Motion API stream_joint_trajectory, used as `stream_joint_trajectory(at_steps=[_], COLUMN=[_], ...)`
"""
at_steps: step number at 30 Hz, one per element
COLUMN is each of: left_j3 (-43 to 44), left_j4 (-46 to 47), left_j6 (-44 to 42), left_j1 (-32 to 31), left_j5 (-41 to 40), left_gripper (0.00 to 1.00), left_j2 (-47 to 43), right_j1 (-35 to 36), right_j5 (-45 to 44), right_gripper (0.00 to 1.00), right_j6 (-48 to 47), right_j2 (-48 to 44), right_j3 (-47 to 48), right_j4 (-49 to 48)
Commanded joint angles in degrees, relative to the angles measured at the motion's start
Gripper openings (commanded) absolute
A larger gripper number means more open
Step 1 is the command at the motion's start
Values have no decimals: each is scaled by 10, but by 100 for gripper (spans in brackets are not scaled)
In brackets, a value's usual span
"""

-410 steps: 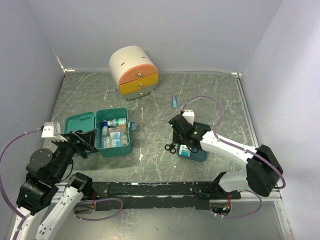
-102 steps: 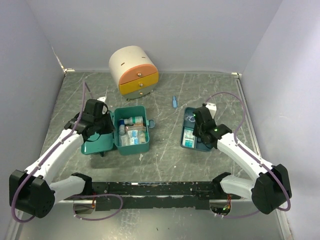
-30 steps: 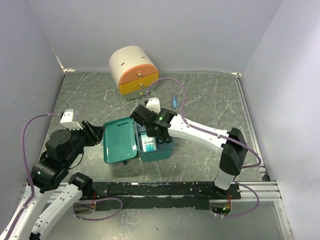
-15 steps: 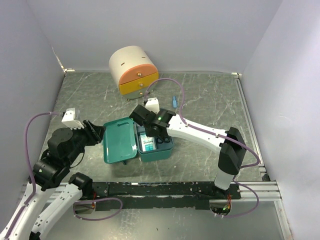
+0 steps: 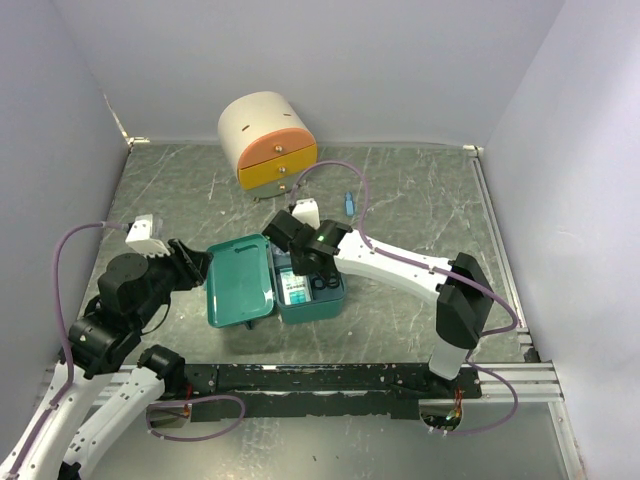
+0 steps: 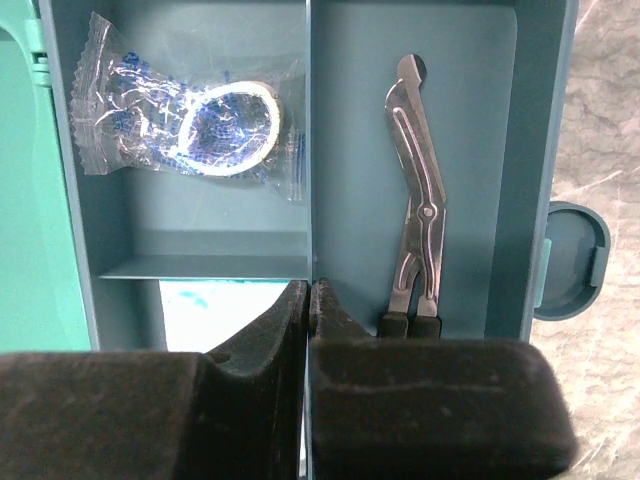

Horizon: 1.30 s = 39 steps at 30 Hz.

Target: Organize the medicine kit

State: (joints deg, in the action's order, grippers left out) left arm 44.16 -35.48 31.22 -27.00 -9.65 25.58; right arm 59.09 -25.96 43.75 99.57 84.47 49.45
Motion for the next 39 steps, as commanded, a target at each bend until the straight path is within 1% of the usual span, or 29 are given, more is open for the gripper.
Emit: stream_joint_trajectory(at_steps=[1, 13, 19, 21, 23, 25, 29, 33, 36, 39], left_j3=[-2, -2, -1, -1, -1, -1, -2, -1, 5, 10], left_j4=[3, 1, 2, 2, 0, -1, -4, -13, -33, -41], left_j6=[-10, -7, -6, -6, -6, -4, 0, 8, 26, 35], left_j1=[-3, -3, -3, -3, -3, -3, -3, -3, -3, -3], left_j5=[1, -4, 4, 6, 7, 2, -12, -41, -89, -107], left_gripper=[53, 53, 55, 57, 59, 64, 72, 77, 82, 86], left_j2=[3, -1, 4, 8, 12, 17, 30, 54, 88, 117], right_j1=[-6, -14, -15, -15, -15, -15, -16, -22, -34, -60], right_j5=[5, 27, 18, 14, 14, 15, 9, 4, -7, -12], right_gripper=[0, 0, 0, 5, 13, 23, 34, 37, 37, 37], right_j6=[-7, -9, -25, -30, -33, -37, -41, -54, -72, -82], right_j2=[-16, -25, -5, -5, -12, -22, -56, -99, -150, -198], right_j3=[-19, -48, -23, -17, -13, -10, -3, -22, -75, -129], right_j4=[-32, -65, -21, -13, -12, -12, -10, -30, -82, -118])
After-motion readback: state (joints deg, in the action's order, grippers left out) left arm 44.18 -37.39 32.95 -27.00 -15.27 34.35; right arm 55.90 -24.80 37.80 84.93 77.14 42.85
